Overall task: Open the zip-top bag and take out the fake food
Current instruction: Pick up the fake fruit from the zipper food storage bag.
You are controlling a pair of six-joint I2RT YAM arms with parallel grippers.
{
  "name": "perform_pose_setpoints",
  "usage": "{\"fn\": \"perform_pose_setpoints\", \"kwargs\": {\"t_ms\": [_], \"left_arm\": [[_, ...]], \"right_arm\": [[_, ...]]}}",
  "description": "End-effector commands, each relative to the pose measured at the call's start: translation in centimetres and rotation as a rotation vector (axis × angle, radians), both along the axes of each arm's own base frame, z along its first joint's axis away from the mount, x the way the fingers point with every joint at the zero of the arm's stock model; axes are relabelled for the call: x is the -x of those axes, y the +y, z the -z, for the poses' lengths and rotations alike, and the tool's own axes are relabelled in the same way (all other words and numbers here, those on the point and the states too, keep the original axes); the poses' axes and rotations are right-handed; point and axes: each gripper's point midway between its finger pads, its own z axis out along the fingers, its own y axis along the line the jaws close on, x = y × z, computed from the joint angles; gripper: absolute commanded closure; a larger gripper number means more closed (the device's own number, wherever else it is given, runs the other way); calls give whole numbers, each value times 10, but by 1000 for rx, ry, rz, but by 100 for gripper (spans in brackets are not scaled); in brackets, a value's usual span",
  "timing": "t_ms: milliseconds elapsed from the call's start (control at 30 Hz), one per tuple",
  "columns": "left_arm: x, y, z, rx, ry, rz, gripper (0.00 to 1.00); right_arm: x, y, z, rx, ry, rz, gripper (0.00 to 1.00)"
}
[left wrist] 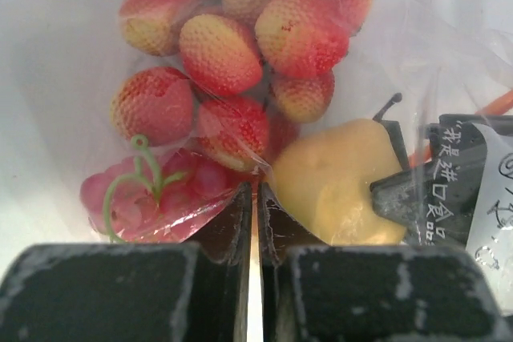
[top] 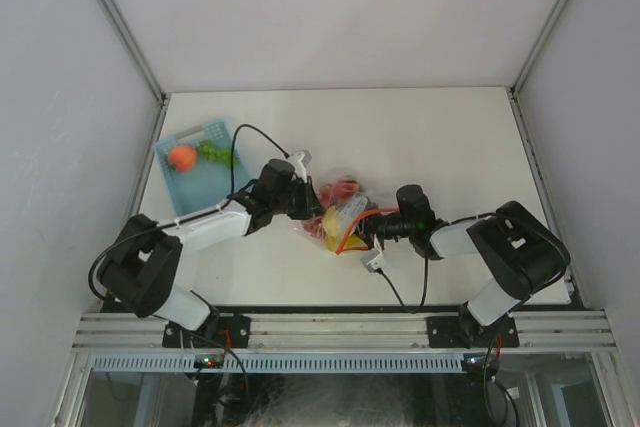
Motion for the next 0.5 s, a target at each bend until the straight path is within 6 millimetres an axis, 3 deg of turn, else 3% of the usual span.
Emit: {"fn": "perform_pose_setpoints", "kwargs": {"t_ms": [0,167,333,467], "left_arm": [[4,-40,-27,102,-34,123,92],[3,-51,-28,113,-25,140,92],[-2,-50,-26,106,-18,109,91],[-2,-53,-27,117,-8,112,91]], "right_arm": [[-6,9,-12,-24,-11,-9,23],[-4,8,-10,-17,2,-9,24],[0,9,-15,-31,0,-26,12],[4,10,-12,-22,10,-33,18]]}}
